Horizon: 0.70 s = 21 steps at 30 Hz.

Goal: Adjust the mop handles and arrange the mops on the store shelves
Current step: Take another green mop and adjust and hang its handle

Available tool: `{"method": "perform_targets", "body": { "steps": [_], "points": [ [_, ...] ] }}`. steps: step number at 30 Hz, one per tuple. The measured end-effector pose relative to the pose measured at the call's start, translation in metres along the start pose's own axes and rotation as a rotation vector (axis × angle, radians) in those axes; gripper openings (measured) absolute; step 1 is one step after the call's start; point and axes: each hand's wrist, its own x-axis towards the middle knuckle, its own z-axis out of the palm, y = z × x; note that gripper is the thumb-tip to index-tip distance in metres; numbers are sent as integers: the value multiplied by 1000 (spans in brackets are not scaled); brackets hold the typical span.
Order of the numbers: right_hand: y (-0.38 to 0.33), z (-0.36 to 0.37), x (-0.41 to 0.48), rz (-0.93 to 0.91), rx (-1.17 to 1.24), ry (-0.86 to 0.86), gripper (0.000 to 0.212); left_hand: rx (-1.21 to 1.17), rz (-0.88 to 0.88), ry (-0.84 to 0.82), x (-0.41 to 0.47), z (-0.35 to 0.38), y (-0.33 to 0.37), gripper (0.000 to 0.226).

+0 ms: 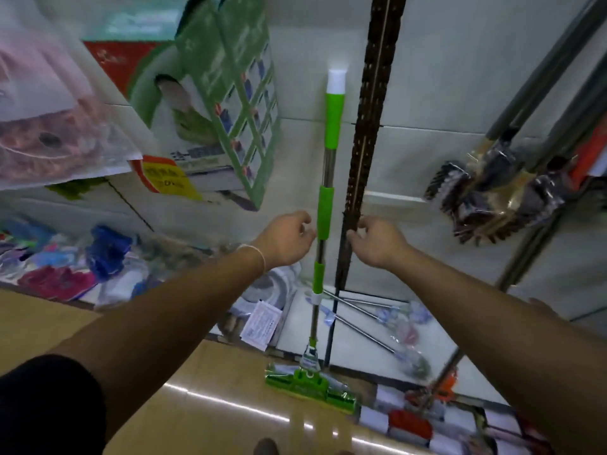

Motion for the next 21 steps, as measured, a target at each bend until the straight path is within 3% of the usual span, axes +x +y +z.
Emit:
{"method": "perform_targets", "body": {
  "steps": [13, 18, 21],
  "points": [
    [0, 59, 88, 108, 112, -21, 54, -110, -124, -108, 105, 79, -50, 51],
    [-11, 62, 114, 101, 346, -1, 70, -266, -122, -157, 123, 88, -60, 43],
    [-16, 66, 119, 64, 486, -3, 53, -403, -131, -178, 122, 91, -56, 48]
  ]
}}
